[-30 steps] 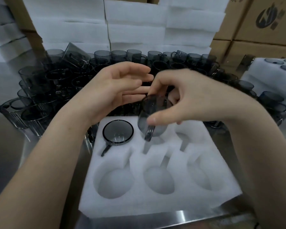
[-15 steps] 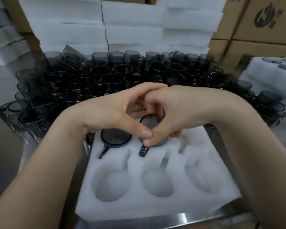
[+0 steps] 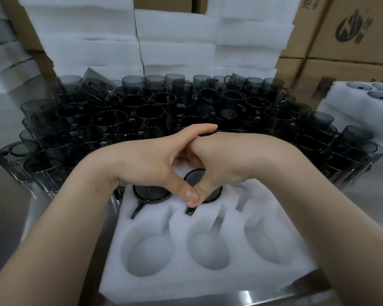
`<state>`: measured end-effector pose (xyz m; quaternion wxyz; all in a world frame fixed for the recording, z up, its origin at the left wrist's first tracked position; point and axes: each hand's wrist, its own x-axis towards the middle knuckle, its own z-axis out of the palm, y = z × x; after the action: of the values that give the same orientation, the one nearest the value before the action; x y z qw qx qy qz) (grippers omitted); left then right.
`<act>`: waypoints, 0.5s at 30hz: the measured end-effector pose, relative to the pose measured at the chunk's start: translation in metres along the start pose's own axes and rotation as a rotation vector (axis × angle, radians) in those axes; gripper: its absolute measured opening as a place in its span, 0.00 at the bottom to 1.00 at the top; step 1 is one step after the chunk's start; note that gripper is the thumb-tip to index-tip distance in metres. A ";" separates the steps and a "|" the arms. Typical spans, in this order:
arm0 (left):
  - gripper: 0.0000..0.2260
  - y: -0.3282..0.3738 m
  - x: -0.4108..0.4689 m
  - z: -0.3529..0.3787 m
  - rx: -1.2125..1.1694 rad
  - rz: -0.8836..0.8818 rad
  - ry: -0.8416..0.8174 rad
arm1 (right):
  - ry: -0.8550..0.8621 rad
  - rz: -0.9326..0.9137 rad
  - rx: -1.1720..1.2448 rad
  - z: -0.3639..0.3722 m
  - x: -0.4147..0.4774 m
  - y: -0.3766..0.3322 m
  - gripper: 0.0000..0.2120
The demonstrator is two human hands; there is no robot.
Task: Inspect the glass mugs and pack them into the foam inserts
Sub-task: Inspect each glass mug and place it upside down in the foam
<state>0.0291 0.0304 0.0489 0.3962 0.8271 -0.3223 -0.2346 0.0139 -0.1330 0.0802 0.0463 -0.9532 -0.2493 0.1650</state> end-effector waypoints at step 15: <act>0.29 0.011 0.001 0.007 0.217 -0.145 0.033 | 0.460 0.065 0.554 -0.009 -0.011 0.062 0.11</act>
<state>0.0215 0.0206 0.0534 0.2914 0.8900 -0.2787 -0.2129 0.0362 -0.1928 0.0814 0.3524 -0.9240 -0.1480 0.0087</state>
